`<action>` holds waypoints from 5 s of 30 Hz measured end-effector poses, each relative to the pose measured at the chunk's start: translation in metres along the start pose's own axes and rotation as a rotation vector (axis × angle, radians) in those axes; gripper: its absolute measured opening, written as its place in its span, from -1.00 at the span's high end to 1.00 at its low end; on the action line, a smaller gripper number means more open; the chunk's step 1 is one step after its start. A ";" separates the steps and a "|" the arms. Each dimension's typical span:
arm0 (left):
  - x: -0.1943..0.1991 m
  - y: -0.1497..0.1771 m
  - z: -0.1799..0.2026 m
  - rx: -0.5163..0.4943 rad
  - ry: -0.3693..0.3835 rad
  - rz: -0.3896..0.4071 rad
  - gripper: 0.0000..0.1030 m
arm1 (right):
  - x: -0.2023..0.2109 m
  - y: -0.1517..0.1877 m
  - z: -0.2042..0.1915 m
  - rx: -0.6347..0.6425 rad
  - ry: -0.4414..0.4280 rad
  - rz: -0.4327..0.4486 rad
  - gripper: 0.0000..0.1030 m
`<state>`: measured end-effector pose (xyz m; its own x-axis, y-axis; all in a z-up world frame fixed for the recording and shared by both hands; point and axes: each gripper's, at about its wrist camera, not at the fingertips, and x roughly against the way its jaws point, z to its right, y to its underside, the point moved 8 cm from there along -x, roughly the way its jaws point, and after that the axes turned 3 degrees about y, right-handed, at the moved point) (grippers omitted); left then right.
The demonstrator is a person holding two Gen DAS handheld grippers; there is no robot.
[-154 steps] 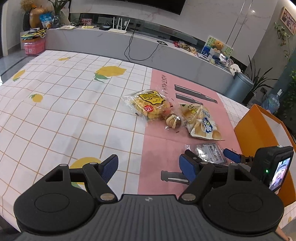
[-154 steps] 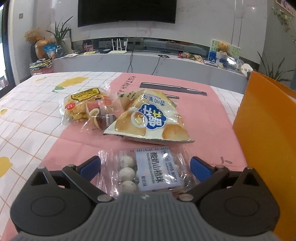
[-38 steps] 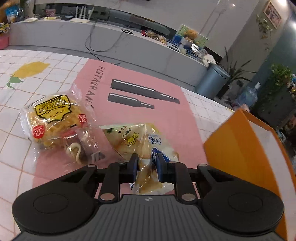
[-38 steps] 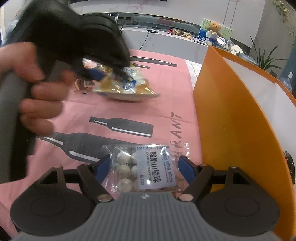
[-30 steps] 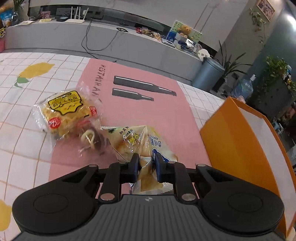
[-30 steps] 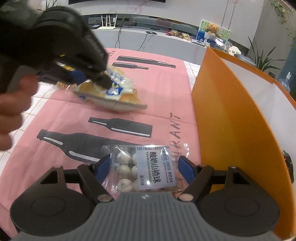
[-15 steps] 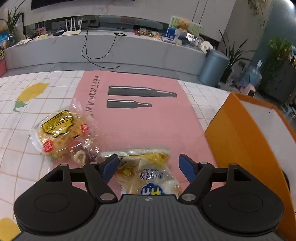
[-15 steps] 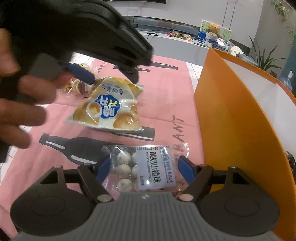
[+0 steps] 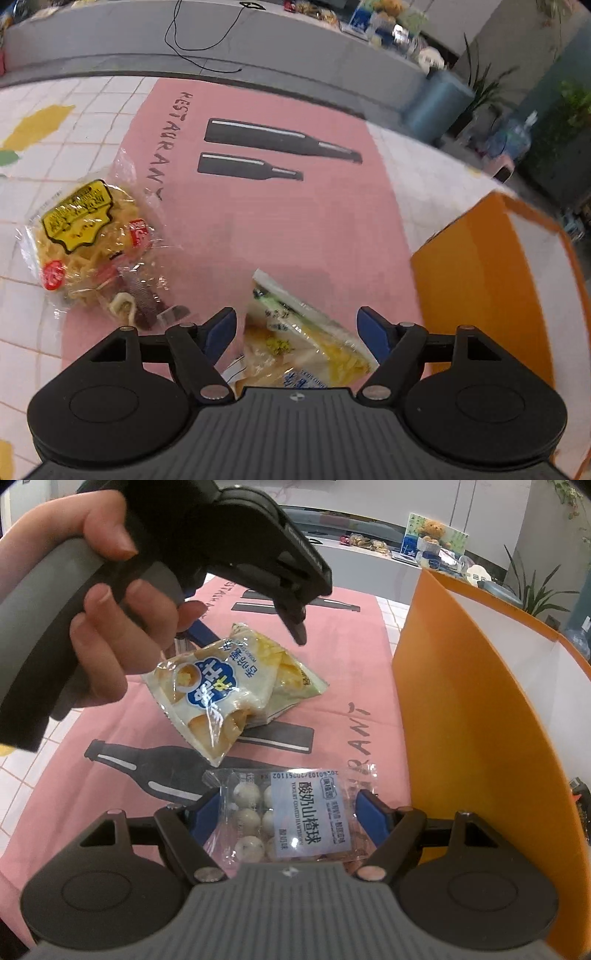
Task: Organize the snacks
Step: 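Grasp the blue-printed potato-stick bag with the left tool while the right tool holds the egg pack, then drop the egg pack into the orange box with the right tool while the left tool carries the bag, then lower the potato-stick bag into the orange box and open the left tool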
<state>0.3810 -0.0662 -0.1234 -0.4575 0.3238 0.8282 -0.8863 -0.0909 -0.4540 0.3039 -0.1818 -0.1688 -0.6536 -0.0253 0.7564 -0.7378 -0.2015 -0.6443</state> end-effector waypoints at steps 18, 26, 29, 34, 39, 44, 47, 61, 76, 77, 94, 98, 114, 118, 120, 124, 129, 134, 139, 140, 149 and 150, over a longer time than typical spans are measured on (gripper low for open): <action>0.018 0.054 0.036 -0.581 -0.132 0.074 -0.83 | -0.001 0.004 -0.002 0.000 0.009 -0.005 -0.48; 0.000 0.064 0.038 -0.596 -0.177 0.084 -0.49 | 0.000 0.003 0.000 -0.011 0.001 -0.006 -0.48; 0.010 0.063 0.035 -0.525 -0.145 0.114 -0.26 | 0.000 0.003 0.000 -0.010 0.003 -0.005 -0.47; 0.049 0.060 0.031 -0.491 -0.174 0.208 -0.12 | 0.005 0.001 0.001 -0.044 -0.025 -0.001 -0.46; 0.109 0.059 0.025 -0.407 -0.133 0.304 -0.11 | 0.022 -0.006 -0.001 -0.062 -0.048 0.058 -0.45; 0.160 0.066 0.019 -0.310 -0.064 0.379 -0.11 | 0.055 -0.015 0.007 -0.104 -0.081 0.136 -0.45; 0.182 0.072 0.019 -0.256 0.006 0.391 -0.11 | 0.086 -0.015 0.025 -0.185 -0.118 0.201 -0.45; 0.163 0.079 0.029 -0.148 0.123 0.334 -0.11 | 0.100 -0.038 0.158 -0.343 0.076 0.301 -0.45; 0.135 0.101 0.044 -0.185 0.153 0.263 -0.11 | 0.038 -0.041 0.172 -0.334 0.086 0.108 -0.43; 0.135 0.102 0.044 -0.188 0.153 0.260 -0.11 | 0.041 -0.044 0.174 -0.331 0.091 0.126 -0.43; 0.131 0.104 0.046 -0.188 0.151 0.238 -0.11 | 0.005 -0.072 0.170 -0.371 0.119 0.059 -0.43; 0.129 0.106 0.045 -0.194 0.140 0.234 -0.11 | 0.004 -0.073 0.175 -0.422 0.119 0.061 -0.43; 0.153 0.113 0.053 -0.224 0.127 0.291 -0.11 | 0.078 -0.063 0.182 -0.591 0.038 0.263 -0.94; 0.166 0.113 0.063 -0.263 0.099 0.325 -0.11 | 0.096 -0.047 0.167 -0.544 0.042 0.243 -0.94; 0.173 0.112 0.068 -0.267 0.092 0.336 -0.11 | 0.106 -0.039 0.164 -0.483 0.084 0.247 -0.94; 0.181 0.108 0.074 -0.233 0.107 0.350 -0.11 | 0.125 -0.037 0.175 -0.454 0.161 0.256 -0.94; 0.178 0.099 0.091 -0.206 0.108 0.346 -0.11 | 0.142 -0.035 0.186 -0.449 0.161 0.284 -0.94; 0.163 0.084 0.106 -0.177 0.066 0.378 -0.11 | 0.141 -0.030 0.213 -0.473 0.163 0.281 -0.94; 0.137 0.069 0.127 -0.231 0.025 0.377 -0.11 | 0.137 -0.015 0.238 -0.571 0.171 0.250 -0.94; 0.133 0.067 0.131 -0.224 0.030 0.371 -0.11 | 0.137 -0.014 0.240 -0.570 0.166 0.247 -0.94; 0.080 0.041 0.198 -0.231 0.134 0.276 -0.12 | 0.134 0.000 0.268 -0.640 0.195 0.218 -0.94; 0.073 0.040 0.204 -0.233 0.138 0.266 -0.12 | 0.134 0.002 0.271 -0.653 0.201 0.212 -0.94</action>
<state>0.2979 -0.2384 -0.0142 -0.6412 0.4429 0.6267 -0.6908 0.0225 -0.7227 0.2603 -0.4513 -0.0384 -0.7664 0.1946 0.6122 -0.5003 0.4171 -0.7588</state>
